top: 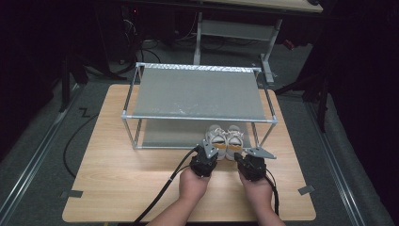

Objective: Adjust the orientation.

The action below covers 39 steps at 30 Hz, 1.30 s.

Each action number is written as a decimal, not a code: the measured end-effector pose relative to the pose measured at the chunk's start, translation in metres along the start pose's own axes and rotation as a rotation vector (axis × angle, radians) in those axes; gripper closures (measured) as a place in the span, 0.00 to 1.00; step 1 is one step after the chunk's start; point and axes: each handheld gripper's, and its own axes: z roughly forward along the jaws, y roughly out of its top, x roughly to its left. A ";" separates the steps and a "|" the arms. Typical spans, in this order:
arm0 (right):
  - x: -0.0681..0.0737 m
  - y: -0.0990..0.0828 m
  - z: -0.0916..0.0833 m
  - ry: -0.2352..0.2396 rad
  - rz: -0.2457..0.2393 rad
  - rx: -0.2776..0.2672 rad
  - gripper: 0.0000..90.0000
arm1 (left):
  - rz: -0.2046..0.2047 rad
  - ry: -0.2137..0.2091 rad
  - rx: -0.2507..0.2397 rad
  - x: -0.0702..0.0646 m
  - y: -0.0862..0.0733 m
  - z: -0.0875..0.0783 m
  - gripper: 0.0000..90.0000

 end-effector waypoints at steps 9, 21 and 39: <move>-0.014 0.021 0.041 -0.046 0.048 -0.015 1.00 | -0.033 0.066 0.027 0.019 0.026 0.051 1.00; -0.024 0.011 0.035 -0.029 0.076 -0.015 0.96 | -0.030 0.001 -0.023 0.032 0.006 0.025 0.88; -0.059 -0.034 -0.045 -0.077 0.049 0.008 0.86 | -0.108 0.185 -0.028 0.164 -0.092 -0.170 0.73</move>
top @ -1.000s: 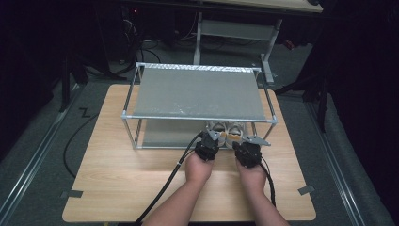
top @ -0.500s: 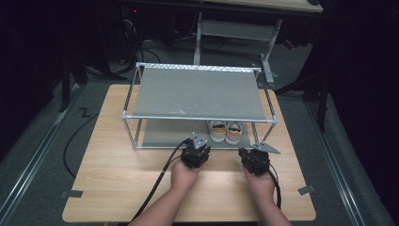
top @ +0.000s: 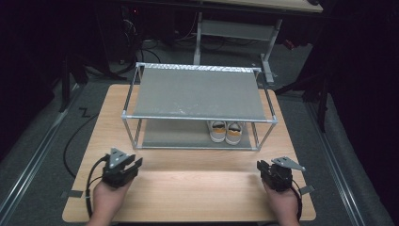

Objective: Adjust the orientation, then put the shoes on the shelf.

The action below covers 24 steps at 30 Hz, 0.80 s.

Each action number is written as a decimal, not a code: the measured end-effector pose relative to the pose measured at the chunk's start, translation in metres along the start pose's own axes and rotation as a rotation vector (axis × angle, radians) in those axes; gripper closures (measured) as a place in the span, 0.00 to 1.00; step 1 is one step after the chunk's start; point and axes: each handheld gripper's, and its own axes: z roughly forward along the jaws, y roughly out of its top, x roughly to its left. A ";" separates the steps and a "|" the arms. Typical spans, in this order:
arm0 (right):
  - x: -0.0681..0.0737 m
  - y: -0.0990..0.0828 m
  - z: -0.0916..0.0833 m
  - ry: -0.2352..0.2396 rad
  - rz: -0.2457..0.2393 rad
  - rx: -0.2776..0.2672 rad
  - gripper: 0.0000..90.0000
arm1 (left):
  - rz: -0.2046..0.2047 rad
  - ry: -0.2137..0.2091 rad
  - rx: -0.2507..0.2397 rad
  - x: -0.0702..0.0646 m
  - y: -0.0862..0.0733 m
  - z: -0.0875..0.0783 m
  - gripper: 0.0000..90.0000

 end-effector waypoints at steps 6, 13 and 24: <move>-0.001 -0.006 -0.005 -0.014 0.008 0.006 0.82 | -0.028 0.016 0.042 0.032 -0.020 -0.005 0.61; -0.005 -0.008 -0.009 -0.022 0.036 -0.023 0.82 | -0.051 -0.038 0.027 0.028 -0.023 -0.002 0.59; -0.001 -0.008 -0.007 0.007 -0.006 -0.018 0.82 | -0.022 -0.046 0.031 0.013 -0.022 -0.002 0.56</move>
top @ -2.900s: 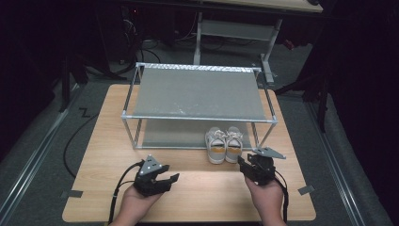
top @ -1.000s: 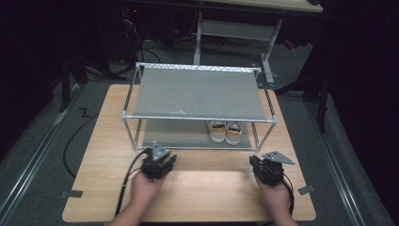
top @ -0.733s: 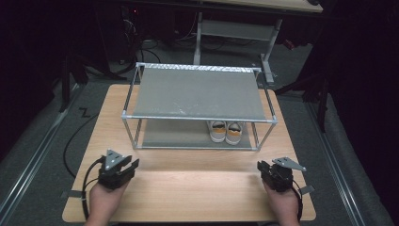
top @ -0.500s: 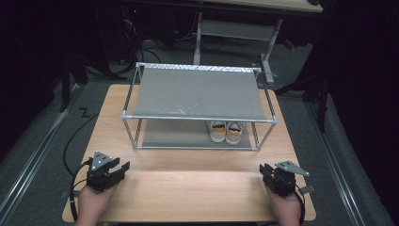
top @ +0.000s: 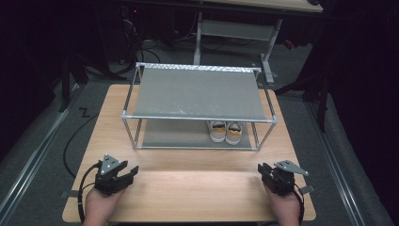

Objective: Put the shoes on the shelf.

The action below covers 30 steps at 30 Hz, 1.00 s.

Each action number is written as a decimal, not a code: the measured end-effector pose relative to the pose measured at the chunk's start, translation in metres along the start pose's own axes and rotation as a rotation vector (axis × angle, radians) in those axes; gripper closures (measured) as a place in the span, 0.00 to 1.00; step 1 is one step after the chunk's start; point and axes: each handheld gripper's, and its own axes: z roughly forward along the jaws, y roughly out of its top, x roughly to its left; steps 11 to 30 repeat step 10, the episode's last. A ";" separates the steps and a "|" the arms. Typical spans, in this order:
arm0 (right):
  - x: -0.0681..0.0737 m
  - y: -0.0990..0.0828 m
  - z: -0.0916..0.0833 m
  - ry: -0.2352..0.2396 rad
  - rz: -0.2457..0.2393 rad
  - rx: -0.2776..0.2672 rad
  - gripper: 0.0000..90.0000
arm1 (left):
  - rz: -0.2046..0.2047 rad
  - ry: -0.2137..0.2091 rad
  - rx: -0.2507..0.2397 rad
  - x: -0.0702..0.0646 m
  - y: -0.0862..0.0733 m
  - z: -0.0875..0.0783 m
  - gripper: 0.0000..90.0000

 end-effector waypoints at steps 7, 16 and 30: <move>-0.002 0.002 -0.002 0.000 -0.015 -0.011 0.82 | -0.011 -0.007 0.003 0.002 -0.001 0.002 0.55; -0.003 0.003 -0.002 -0.002 -0.009 -0.013 0.81 | -0.006 -0.011 0.007 0.001 -0.001 0.003 0.54; -0.003 0.003 -0.002 -0.002 -0.009 -0.013 0.81 | -0.006 -0.011 0.007 0.001 -0.001 0.003 0.54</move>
